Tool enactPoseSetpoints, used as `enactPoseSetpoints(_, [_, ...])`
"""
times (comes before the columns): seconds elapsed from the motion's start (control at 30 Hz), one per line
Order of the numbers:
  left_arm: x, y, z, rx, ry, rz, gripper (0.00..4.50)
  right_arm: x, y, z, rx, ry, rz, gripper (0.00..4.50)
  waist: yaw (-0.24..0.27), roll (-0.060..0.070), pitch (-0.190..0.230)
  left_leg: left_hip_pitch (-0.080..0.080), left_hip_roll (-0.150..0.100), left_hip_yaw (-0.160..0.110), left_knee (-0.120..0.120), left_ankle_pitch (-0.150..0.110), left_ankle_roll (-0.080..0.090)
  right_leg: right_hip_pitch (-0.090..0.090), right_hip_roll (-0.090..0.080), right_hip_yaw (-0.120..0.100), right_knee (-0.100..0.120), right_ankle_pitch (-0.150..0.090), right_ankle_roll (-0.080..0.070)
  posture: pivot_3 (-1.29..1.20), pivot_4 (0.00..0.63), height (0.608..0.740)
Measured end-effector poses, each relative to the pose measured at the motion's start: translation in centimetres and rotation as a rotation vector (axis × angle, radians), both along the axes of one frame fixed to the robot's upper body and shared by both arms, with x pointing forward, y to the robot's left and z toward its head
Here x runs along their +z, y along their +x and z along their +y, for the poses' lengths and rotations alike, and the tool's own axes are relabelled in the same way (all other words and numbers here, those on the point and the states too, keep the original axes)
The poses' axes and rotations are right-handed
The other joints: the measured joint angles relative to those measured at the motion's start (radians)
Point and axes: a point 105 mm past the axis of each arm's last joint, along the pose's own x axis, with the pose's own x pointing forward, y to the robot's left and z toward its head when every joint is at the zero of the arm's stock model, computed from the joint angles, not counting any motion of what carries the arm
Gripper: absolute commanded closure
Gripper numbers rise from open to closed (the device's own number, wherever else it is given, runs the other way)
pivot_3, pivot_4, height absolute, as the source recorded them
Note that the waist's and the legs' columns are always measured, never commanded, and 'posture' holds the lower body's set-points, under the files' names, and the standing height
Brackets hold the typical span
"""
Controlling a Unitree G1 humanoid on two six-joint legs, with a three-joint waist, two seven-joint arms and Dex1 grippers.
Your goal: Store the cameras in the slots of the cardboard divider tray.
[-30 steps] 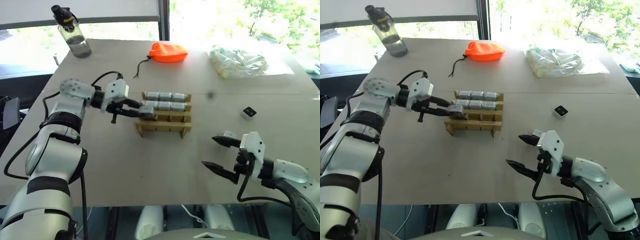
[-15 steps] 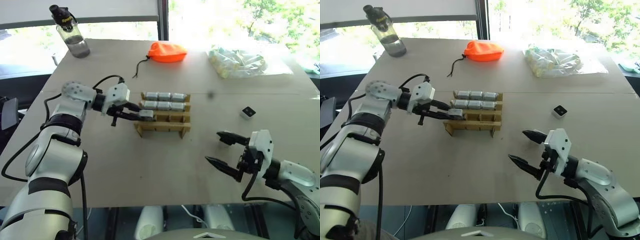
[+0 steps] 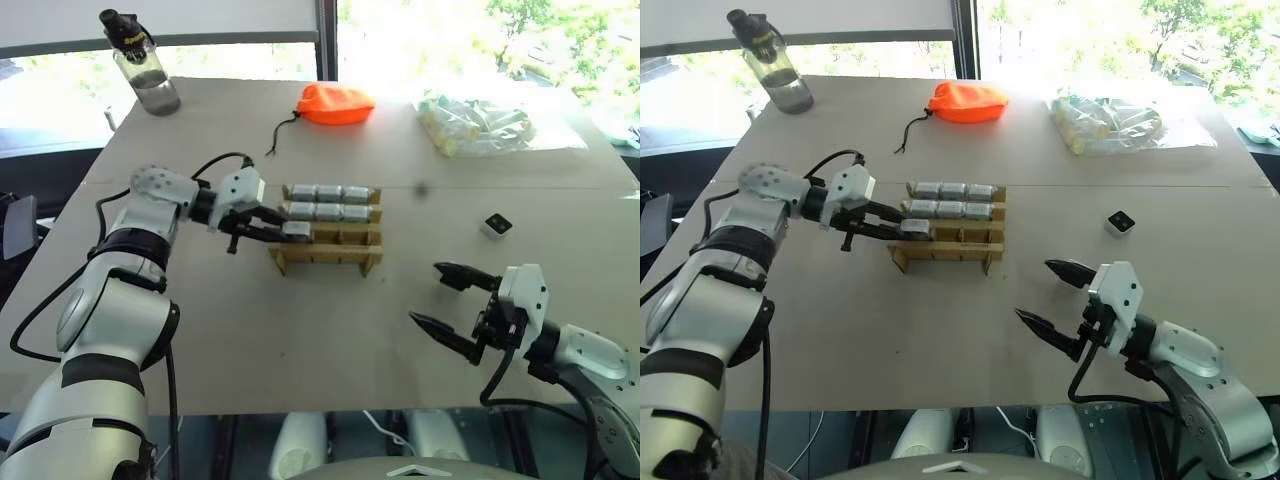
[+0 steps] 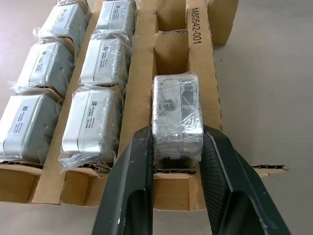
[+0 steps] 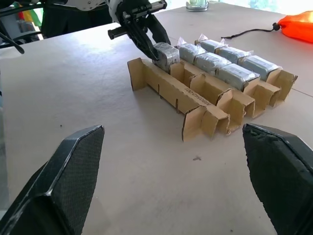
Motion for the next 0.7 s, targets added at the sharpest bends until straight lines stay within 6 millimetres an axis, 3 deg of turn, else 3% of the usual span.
enactPoseSetpoints(0.07, [-0.1,0.0,0.0,0.009,-0.002,0.015,3.77,-0.1,0.0,0.1,0.002,0.000,0.002,0.03,0.000,0.000,0.000,0.000,0.000,0.000,0.000,0.000,0.000,0.000,0.000,0.000,0.000,0.000,0.000,0.00,0.150,0.740])
enactPoseSetpoints(0.13, [0.0,0.0,0.0,0.021,-0.010,0.039,2.76,-0.1,-0.1,0.0,0.001,-0.002,0.002,0.00,0.000,0.000,0.000,0.000,0.000,0.000,0.000,0.000,0.000,0.000,0.000,0.000,0.000,0.000,0.000,0.00,0.150,0.740])
enactPoseSetpoints(0.27, [-0.2,-0.4,-0.2,0.007,0.007,0.090,1.27,-0.1,0.0,0.0,-0.001,-0.009,-0.004,0.00,0.001,0.000,0.000,0.000,0.000,0.000,0.000,0.000,0.000,0.000,0.000,0.001,0.001,0.000,0.000,0.00,0.150,0.740])
enactPoseSetpoints(0.3, [-0.2,-0.5,-0.2,0.004,0.005,0.089,0.63,-0.1,0.0,0.0,-0.001,-0.010,-0.006,0.00,0.000,0.000,0.000,0.001,0.000,0.000,0.000,0.000,0.000,0.000,0.000,0.001,0.001,0.000,0.000,0.00,0.150,0.740])
enactPoseSetpoints(0.37, [-0.1,-0.5,-0.2,-0.005,-0.002,0.079,0.03,-0.1,0.0,0.0,-0.001,-0.011,-0.007,0.00,0.001,0.000,0.000,0.001,0.000,0.000,0.000,0.000,0.000,0.000,0.000,0.001,0.001,0.000,0.000,0.00,0.150,0.740])
enactPoseSetpoints(0.53, [0.8,-0.7,-0.1,-0.016,-0.055,0.029,0.03,-0.2,0.1,-0.2,-0.006,-0.022,-0.009,0.00,0.000,0.000,0.000,0.000,0.000,0.000,0.000,0.000,0.000,0.000,0.000,0.001,0.001,0.000,0.000,0.00,0.150,0.740])
enactPoseSetpoints(0.6, [2.2,-1.3,0.3,-0.014,-0.137,0.023,0.03,-0.3,0.4,-1.2,-0.032,-0.045,-0.012,0.00,-0.004,0.000,0.000,0.000,0.001,0.000,0.000,0.000,0.000,0.000,0.000,0.001,0.000,0.000,0.000,0.00,0.150,0.740])
enactPoseSetpoints(0.7, [4.6,-3.9,1.3,-0.025,-0.293,0.056,0.03,-1.2,1.1,-3.3,-0.084,-0.125,0.018,0.00,-0.013,0.000,0.000,0.001,0.003,0.001,0.000,0.000,0.000,0.000,-0.002,0.002,0.001,0.000,0.000,0.00,0.150,0.740])
